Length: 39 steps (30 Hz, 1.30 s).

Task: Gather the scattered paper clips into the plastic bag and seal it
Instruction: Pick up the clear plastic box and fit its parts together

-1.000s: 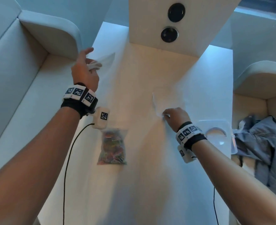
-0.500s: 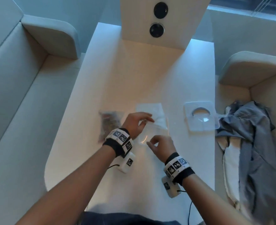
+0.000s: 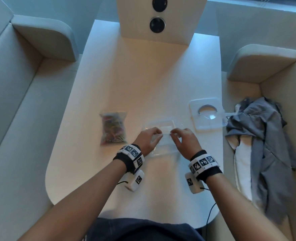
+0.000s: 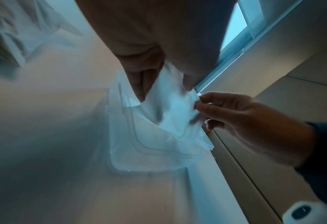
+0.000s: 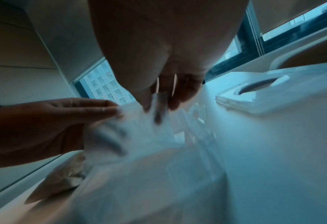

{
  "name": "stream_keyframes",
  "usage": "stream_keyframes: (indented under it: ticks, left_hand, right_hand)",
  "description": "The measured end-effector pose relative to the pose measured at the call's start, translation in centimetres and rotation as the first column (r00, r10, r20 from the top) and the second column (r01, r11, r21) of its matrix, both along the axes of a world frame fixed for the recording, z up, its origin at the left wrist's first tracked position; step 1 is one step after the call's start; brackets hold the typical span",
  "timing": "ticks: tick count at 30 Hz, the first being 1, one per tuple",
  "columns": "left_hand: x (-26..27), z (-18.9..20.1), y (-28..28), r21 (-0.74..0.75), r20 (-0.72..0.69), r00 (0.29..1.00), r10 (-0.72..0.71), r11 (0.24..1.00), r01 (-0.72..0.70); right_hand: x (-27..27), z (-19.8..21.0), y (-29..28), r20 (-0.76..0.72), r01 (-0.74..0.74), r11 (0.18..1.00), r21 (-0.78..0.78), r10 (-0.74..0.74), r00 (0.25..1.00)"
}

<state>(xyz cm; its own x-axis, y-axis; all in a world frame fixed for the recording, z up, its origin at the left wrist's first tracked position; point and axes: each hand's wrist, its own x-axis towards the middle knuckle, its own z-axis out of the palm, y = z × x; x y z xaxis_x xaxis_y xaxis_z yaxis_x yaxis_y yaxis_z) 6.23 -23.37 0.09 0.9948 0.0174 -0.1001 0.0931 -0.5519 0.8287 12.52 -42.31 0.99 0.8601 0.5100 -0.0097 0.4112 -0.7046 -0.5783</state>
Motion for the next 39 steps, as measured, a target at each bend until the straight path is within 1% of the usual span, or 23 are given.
stream_keyframes:
  ticks: [3, 4, 6, 8, 10, 12, 13, 15, 16, 18, 21, 23, 25, 26, 27, 28, 30, 31, 32, 34, 36, 37, 39]
  left_hand:
    - [1.1, -0.4, 0.1, 0.164, -0.013, 1.0, -0.005, 0.986, 0.007]
    - [1.5, -0.7, 0.1, 0.255, -0.011, 1.0, -0.015, 0.967, 0.018]
    - [2.2, -1.1, -0.2, 0.464, -0.011, 0.998, -0.06, 0.884, 0.058]
    - [3.1, -1.0, -0.8, 0.591, -0.048, 0.995, -0.091, 0.8, 0.102]
    - [4.0, -1.0, -1.2, 0.655, -0.117, 0.987, -0.113, 0.738, 0.162]
    - [4.8, -1.0, -1.5, 0.68, -0.175, 0.977, -0.121, 0.702, 0.209]
    - [5.2, -1.1, -1.6, 0.669, -0.191, 0.974, -0.12, 0.71, 0.219]
    - [5.9, -1.3, -1.8, 0.637, -0.201, 0.97, -0.139, 0.733, 0.238]
    - [6.2, -1.4, -1.9, 0.624, -0.19, 0.969, -0.159, 0.742, 0.244]
    - [6.5, -1.7, -2.2, 0.592, -0.148, 0.962, -0.23, 0.758, 0.272]
    - [6.8, -2.2, -2.3, 0.59, -0.095, 0.928, -0.36, 0.731, 0.344]
    - [6.9, -2.3, -2.2, 0.615, -0.08, 0.918, -0.388, 0.706, 0.352]
    - [6.9, -2.3, -2.1, 0.611, -0.068, 0.915, -0.398, 0.708, 0.354]
    - [6.8, -2.4, -2.0, 0.601, -0.064, 0.92, -0.386, 0.721, 0.345]
    - [6.7, -2.4, -1.8, 0.591, -0.059, 0.931, -0.36, 0.739, 0.323]
    - [6.6, -2.3, -1.6, 0.579, -0.055, 0.946, -0.32, 0.762, 0.291]
    - [6.2, -2.0, -1.2, 0.539, -0.03, 0.97, -0.243, 0.813, 0.22]
    - [5.8, -1.7, -0.9, 0.512, -0.017, 0.976, -0.216, 0.837, 0.194]
    - [5.4, -1.4, -0.4, 0.485, -0.009, 0.982, -0.191, 0.857, 0.171]
    - [4.2, -1.1, 0.9, 0.44, -0.008, 0.992, -0.126, 0.89, 0.116]
    - [3.0, -0.7, 2.3, 0.369, -0.005, 1.0, -0.008, 0.929, 0.009]
    - [2.2, -0.5, 3.0, 0.325, -0.007, 0.998, 0.066, 0.944, -0.06]
    - [0.6, -0.2, 3.9, 0.261, -0.048, 0.981, 0.186, 0.951, -0.168]
  right_hand:
    - [2.1, -0.3, 0.6, -0.031, -0.07, 0.996, -0.055, 0.068, 0.997]
    - [2.7, -0.4, 0.7, -0.026, -0.083, 0.995, -0.056, 0.081, 0.996]
    - [4.0, -0.5, 0.4, 0.008, -0.075, 0.997, -0.005, 0.075, 0.997]
    - [5.8, -0.4, -0.5, 0.062, 0.017, 0.997, 0.069, -0.021, 0.998]
    - [8.0, -0.5, -2.1, 0.099, 0.208, 0.967, 0.147, -0.224, 0.97]
    - [10.1, -1.5, -4.6, 0.109, 0.413, 0.892, 0.184, -0.437, 0.893]
    - [11.0, -2.1, -5.9, 0.086, 0.518, 0.843, 0.144, -0.532, 0.842]
    - [12.4, -3.4, -8.1, 0.018, 0.669, 0.743, -0.037, -0.669, 0.743]
    - [12.8, -3.9, -9.1, -0.038, 0.696, 0.71, -0.107, -0.703, 0.71]
    - [13.4, -4.8, -10.5, -0.185, 0.706, 0.689, -0.164, -0.725, 0.664]
    - [13.7, -5.5, -12.1, -0.345, 0.745, 0.657, -0.116, -0.73, 0.59]
    - [13.5, -5.6, -13.1, -0.371, 0.811, 0.579, -0.084, -0.774, 0.514]
    - [13.6, -5.3, -13.9, -0.353, 0.891, 0.45, -0.052, -0.843, 0.405]
    - [13.8, -5.0, -14.1, -0.372, 0.92, 0.392, 0.005, -0.853, 0.365]
    - [14.1, -4.6, -14.0, -0.433, 0.936, 0.333, 0.11, -0.832, 0.347]
    - [14.3, -3.9, -13.6, -0.538, 0.937, 0.269, 0.225, -0.767, 0.349]
    - [14.1, -1.7, -11.9, -0.732, 0.905, 0.17, 0.391, -0.539, 0.417]
    - [13.6, -0.5, -10.8, -0.787, 0.887, 0.156, 0.434, -0.414, 0.458]
    - [12.9, 0.5, -9.5, -0.815, 0.87, 0.175, 0.462, -0.304, 0.494]
    - [10.8, 1.8, -7.2, -0.814, 0.817, 0.28, 0.503, -0.165, 0.557]
    - [8.5, 1.9, -5.2, -0.787, 0.75, 0.411, 0.518, -0.114, 0.606]
    - [7.2, 1.7, -4.3, -0.782, 0.724, 0.461, 0.514, -0.094, 0.616]
    - [4.7, 1.1, -2.7, -0.795, 0.705, 0.508, 0.495, -0.063, 0.603]
